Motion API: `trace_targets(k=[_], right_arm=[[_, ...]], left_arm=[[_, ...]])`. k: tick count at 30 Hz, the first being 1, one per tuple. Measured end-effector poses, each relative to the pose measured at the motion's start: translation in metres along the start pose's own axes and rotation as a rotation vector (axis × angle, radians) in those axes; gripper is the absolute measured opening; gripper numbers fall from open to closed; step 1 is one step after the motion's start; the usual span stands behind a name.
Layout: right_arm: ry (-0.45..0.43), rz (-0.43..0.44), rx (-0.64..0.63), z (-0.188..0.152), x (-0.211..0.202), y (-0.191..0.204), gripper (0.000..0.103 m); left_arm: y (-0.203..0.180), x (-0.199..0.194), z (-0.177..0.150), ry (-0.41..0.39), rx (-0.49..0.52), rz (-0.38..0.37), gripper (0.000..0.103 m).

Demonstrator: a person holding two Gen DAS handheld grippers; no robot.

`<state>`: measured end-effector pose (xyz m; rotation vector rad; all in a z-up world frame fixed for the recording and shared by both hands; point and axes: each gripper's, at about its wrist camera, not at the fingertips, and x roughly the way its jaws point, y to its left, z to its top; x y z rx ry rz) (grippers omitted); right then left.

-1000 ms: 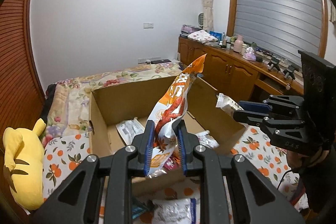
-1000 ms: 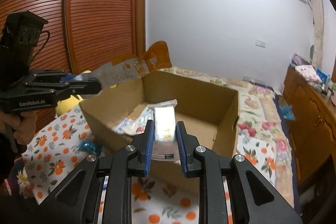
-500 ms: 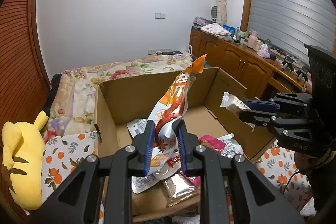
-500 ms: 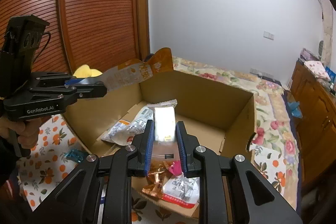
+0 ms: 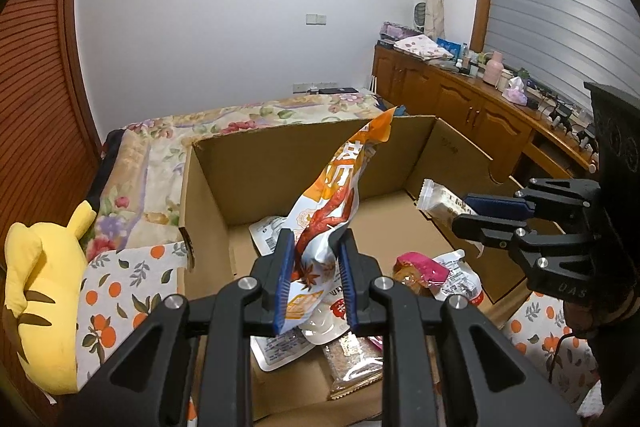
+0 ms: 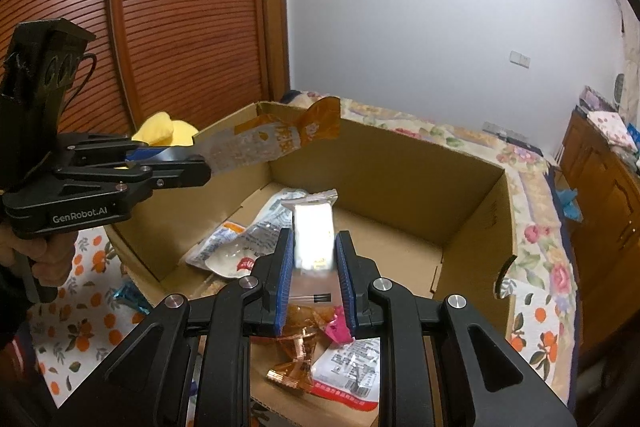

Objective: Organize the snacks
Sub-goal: 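Open both tools to drop the packets into the box, then move both open tools toward the silver sachet and blue candy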

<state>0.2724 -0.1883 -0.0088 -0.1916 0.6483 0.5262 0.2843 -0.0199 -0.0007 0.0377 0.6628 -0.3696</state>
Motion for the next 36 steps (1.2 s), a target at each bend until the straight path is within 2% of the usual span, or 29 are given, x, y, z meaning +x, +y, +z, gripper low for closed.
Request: trace_targets(k=[9, 11, 15, 21, 26, 28, 36], right_arm=[[0.026, 0.002, 0.014, 0.0, 0.01, -0.001, 0.022], [0.024, -0.002, 0.023, 0.001, 0.008, -0.002, 0.025], [0.018, -0.022, 0.034, 0.002, 0.003, 0.001, 0.029], [-0.014, -0.048, 0.038, 0.0, -0.027, 0.016, 0.04], [-0.041, -0.061, 0.023, -0.005, -0.054, 0.043, 0.049], [-0.045, -0.066, 0.014, -0.009, -0.064, 0.053, 0.055], [-0.067, -0.097, 0.027, -0.023, -0.107, 0.078, 0.066]], left_arm=[[0.004, -0.01, 0.0, -0.025, -0.02, -0.012, 0.027], [0.005, -0.015, -0.001, -0.032, -0.027, -0.018, 0.032], [0.005, -0.03, -0.006, -0.047, -0.028, -0.019, 0.035], [0.006, -0.061, -0.019, -0.072, -0.014, -0.016, 0.039], [0.007, -0.089, -0.037, -0.084, -0.006, -0.007, 0.047], [0.006, -0.094, -0.045, -0.075, -0.001, 0.007, 0.052], [-0.009, -0.118, -0.081, -0.037, 0.027, 0.012, 0.06]])
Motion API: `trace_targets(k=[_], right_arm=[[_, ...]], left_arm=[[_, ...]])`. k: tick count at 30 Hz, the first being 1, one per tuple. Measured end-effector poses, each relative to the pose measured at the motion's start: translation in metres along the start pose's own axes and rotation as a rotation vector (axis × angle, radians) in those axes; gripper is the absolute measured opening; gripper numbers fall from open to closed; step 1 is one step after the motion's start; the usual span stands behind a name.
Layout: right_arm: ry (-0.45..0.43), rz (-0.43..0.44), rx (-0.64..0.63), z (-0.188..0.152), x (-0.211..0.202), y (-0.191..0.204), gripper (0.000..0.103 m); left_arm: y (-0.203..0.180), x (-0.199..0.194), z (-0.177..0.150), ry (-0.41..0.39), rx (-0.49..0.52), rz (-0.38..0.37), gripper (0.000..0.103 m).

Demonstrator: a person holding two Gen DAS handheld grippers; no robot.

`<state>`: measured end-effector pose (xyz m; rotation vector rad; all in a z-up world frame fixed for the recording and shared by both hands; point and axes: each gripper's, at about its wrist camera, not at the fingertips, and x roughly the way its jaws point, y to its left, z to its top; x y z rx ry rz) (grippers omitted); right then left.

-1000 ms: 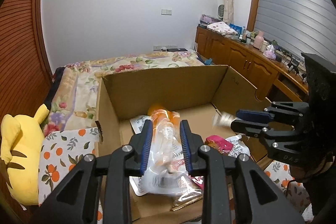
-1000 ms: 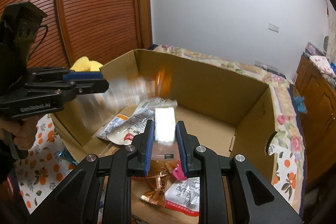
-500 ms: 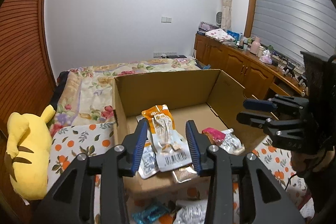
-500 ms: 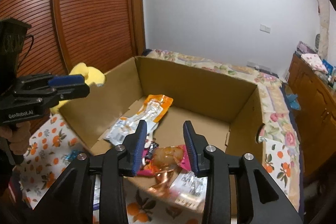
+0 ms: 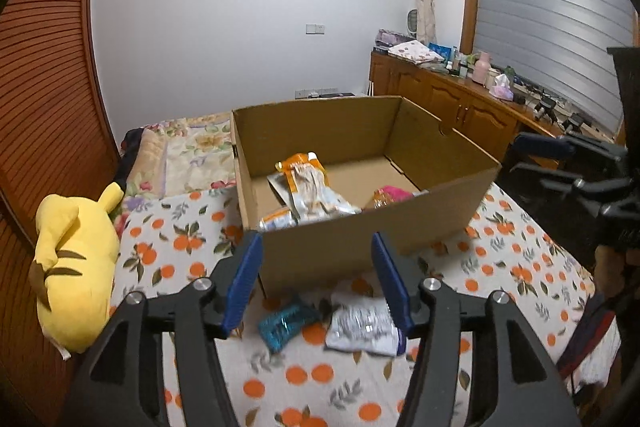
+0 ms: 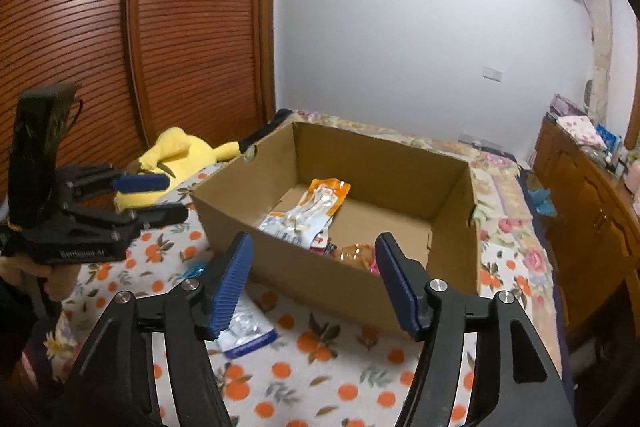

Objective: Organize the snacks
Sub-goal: 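Move both open tools toward the silver sachet and blue candy, then grasp the silver sachet with the right tool while the left tool grasps the blue wrapped candy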

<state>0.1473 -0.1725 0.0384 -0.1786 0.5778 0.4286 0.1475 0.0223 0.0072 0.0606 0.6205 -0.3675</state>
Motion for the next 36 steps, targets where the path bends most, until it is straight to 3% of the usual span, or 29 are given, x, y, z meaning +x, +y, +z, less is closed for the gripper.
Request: trace_targets(k=[4, 13, 25, 36], right_arm=[[-0.005, -0.005, -0.005, -0.008, -0.016, 0.008, 0.069], [0.021, 0.02, -0.025, -0.026, -0.015, 0.025, 0.072], [0.15, 0.062, -0.079, -0.055, 0.059, 0.058, 0.072], [0.265, 0.118, -0.084, -0.074, 0.121, 0.071, 0.072]], left_arm=[[-0.001, -0.008, -0.014, 0.012, -0.005, -0.011, 0.072], [0.009, 0.005, -0.046, 0.073, -0.018, -0.002, 0.072], [0.03, 0.04, -0.079, 0.168, -0.025, 0.033, 0.072], [0.04, 0.062, -0.087, 0.217, -0.004, 0.042, 0.072]])
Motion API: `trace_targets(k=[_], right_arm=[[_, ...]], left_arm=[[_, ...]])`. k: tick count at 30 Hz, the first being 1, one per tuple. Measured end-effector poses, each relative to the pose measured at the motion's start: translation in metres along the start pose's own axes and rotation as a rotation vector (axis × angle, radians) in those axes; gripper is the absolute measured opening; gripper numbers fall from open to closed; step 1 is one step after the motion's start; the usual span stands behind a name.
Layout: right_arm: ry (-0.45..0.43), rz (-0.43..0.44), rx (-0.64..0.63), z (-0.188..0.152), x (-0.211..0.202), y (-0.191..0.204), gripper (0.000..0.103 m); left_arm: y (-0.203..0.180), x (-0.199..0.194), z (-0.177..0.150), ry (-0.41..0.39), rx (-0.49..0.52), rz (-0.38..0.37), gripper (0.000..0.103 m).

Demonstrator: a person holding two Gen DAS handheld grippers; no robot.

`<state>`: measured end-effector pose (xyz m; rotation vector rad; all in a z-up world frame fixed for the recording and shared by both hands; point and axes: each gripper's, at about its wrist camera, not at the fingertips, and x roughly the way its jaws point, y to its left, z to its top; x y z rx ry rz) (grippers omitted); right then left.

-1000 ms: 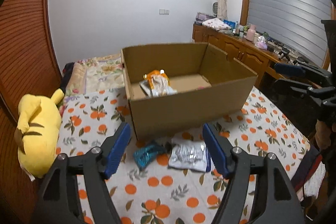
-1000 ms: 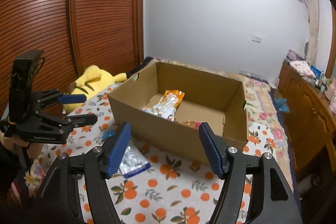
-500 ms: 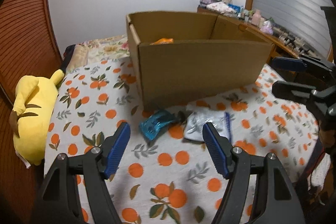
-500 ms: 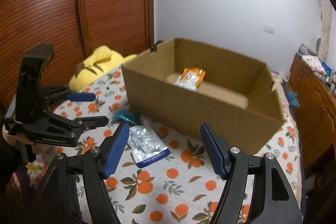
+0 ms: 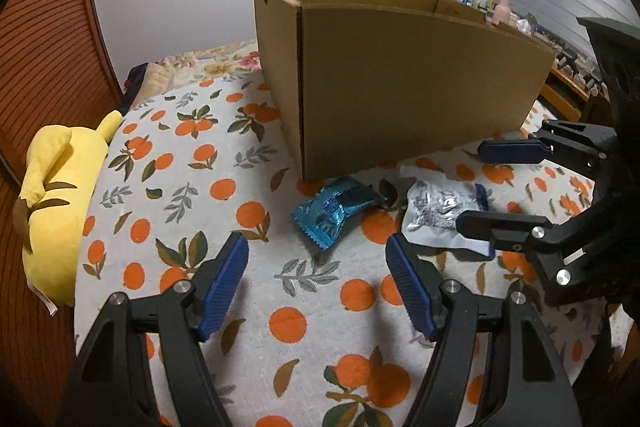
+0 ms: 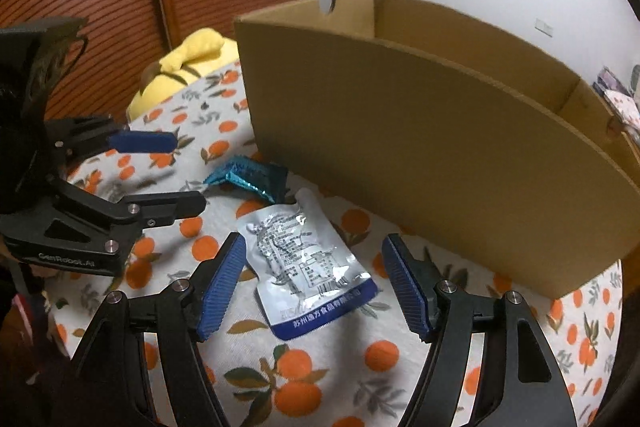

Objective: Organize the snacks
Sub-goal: 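Grasp the silver sachet with the right tool while the left tool grasps the blue wrapped candy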

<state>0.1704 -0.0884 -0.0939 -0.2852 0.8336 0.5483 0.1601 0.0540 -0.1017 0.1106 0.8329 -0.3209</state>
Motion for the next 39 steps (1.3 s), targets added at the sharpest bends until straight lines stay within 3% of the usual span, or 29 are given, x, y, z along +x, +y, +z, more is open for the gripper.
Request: trace_targets(k=[12, 15, 20, 22, 24, 33, 39], right_arm=[[0.077, 0.011, -0.027, -0.003, 0.029, 0.005, 0.074], [0.084, 0.017, -0.023, -0.003, 0.029, 0.004, 0.074], [0.086, 0.028, -0.028, -0.005, 0.026, 0.001, 0.072], [0.084, 0.03, -0.03, -0.006, 0.025, 0.001, 0.068], [0.079, 0.035, -0.032, -0.008, 0.023, 0.0, 0.064], [0.082, 0.035, -0.039, -0.023, 0.008, 0.004, 0.063], [0.068, 0.03, -0.022, -0.038, -0.007, 0.003, 0.063]], left_arm=[[0.003, 0.019, -0.004, 0.059, 0.014, 0.001, 0.072], [0.001, 0.02, -0.005, 0.063, 0.024, 0.001, 0.077], [0.008, 0.025, -0.005, 0.081, -0.015, 0.033, 0.097], [0.01, 0.025, -0.006, 0.085, -0.024, 0.037, 0.098], [0.01, 0.025, -0.007, 0.084, -0.025, 0.041, 0.098], [0.011, 0.024, -0.006, 0.09, -0.017, 0.022, 0.096], [0.011, 0.02, 0.007, 0.043, -0.012, -0.068, 0.084]])
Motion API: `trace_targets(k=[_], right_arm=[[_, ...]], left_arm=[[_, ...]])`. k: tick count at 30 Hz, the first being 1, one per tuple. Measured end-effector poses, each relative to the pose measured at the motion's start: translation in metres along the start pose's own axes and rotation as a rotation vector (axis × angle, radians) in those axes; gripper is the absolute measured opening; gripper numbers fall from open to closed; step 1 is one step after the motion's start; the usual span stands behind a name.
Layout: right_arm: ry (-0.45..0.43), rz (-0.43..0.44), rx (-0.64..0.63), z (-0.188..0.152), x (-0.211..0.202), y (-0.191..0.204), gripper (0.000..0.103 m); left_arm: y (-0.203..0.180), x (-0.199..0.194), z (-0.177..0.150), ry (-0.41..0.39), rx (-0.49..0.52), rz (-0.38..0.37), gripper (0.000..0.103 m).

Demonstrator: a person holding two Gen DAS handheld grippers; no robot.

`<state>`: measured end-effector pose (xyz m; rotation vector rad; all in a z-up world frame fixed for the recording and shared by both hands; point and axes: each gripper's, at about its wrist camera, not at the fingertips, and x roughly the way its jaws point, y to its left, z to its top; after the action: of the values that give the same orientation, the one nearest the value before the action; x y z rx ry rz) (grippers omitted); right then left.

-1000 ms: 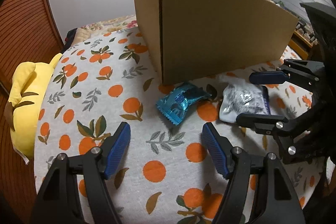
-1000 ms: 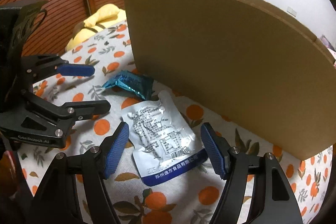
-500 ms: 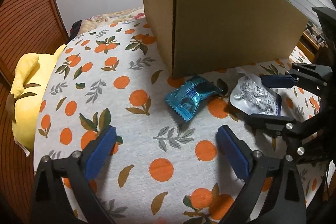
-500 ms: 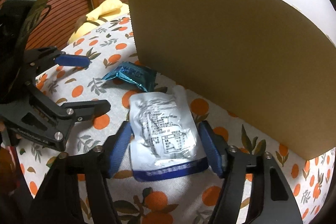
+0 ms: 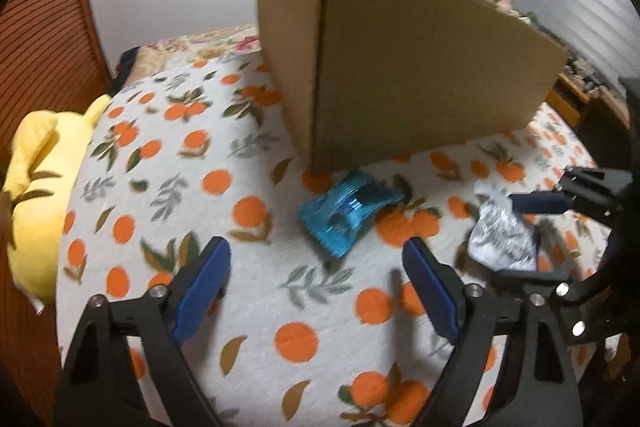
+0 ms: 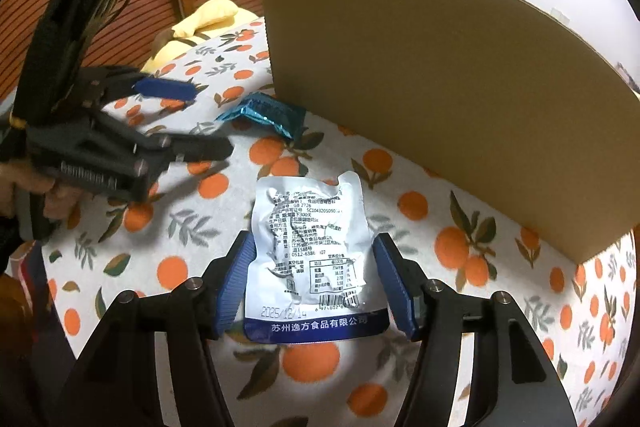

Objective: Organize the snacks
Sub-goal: 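Grasp the silver sachet with the right tool while the left tool grasps the blue wrapped candy, then lift both held snacks and carry them over the cardboard box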

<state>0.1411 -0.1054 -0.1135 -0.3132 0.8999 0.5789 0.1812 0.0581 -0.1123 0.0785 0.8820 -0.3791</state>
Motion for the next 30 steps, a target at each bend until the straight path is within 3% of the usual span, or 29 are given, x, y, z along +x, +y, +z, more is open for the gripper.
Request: trace_targets(k=[4, 9, 19, 22, 30], right_arm=[[-0.006, -0.002, 0.007, -0.006, -0.005, 0.0, 0.063], [-0.016, -0.018, 0.008, -0.011, -0.008, 0.0, 0.063], [-0.023, -0.002, 0.029, -0.019, -0.012, -0.009, 0.064], [-0.021, -0.007, 0.024, -0.018, -0.012, -0.009, 0.064], [-0.021, -0.011, 0.02, -0.014, -0.008, -0.005, 0.063]], left_arm=[[-0.007, 0.004, 0.011, -0.008, 0.052, -0.012, 0.074], [-0.012, 0.013, 0.02, 0.001, 0.087, 0.008, 0.05], [-0.025, 0.021, 0.019, 0.024, 0.143, 0.016, 0.043], [-0.024, 0.019, 0.017, 0.015, 0.131, 0.005, 0.024], [-0.027, -0.004, 0.007, -0.038, 0.117, -0.006, 0.023]])
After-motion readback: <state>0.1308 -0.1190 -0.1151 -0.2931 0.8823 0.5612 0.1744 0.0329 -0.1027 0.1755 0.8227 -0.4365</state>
